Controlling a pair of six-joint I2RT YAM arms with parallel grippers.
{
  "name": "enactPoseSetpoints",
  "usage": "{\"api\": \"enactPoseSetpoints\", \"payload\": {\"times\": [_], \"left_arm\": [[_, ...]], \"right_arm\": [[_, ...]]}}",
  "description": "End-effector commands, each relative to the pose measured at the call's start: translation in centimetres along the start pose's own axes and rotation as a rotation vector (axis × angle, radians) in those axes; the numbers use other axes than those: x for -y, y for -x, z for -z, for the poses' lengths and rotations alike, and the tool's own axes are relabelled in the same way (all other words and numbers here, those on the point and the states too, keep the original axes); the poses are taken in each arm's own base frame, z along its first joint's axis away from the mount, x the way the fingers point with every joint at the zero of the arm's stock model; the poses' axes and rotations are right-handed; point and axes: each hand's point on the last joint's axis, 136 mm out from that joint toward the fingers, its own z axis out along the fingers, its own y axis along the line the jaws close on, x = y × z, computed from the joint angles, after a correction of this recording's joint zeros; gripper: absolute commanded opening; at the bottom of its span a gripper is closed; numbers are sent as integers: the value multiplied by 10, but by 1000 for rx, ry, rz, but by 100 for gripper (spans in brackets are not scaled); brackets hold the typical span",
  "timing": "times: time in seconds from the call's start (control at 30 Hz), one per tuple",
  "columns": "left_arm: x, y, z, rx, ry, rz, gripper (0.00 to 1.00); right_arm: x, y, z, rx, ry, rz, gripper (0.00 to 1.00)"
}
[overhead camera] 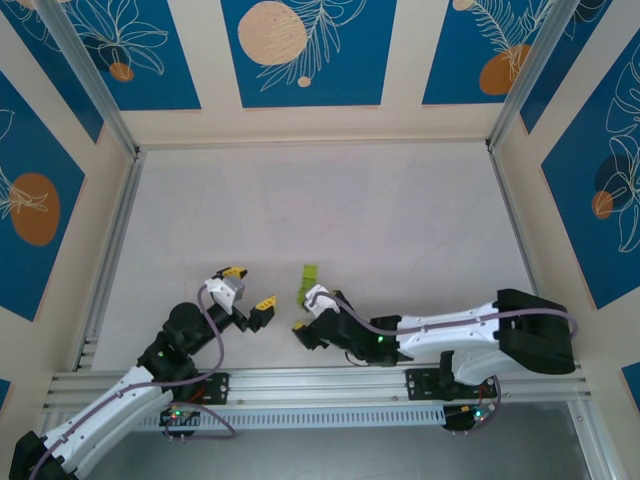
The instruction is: Assemble a carrot with lego
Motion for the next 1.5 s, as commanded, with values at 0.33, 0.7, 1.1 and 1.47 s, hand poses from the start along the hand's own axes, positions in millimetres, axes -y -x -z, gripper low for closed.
{"api": "enactPoseSetpoints", "payload": {"times": [0.33, 0.7, 1.1, 1.47], "left_arm": [[-2, 2, 0, 20, 3, 7, 99], [-5, -1, -3, -2, 17, 11, 99], [-4, -1, -3, -4, 15, 10, 99], [-4, -1, -3, -3, 14, 9, 99]], "right_arm": [[61, 10, 46, -9, -61, -36, 88], [104, 13, 14, -68, 9, -88, 90], [81, -12, -26, -140, 97, -34, 91], [59, -8, -37, -164, 170, -17, 91]]}}
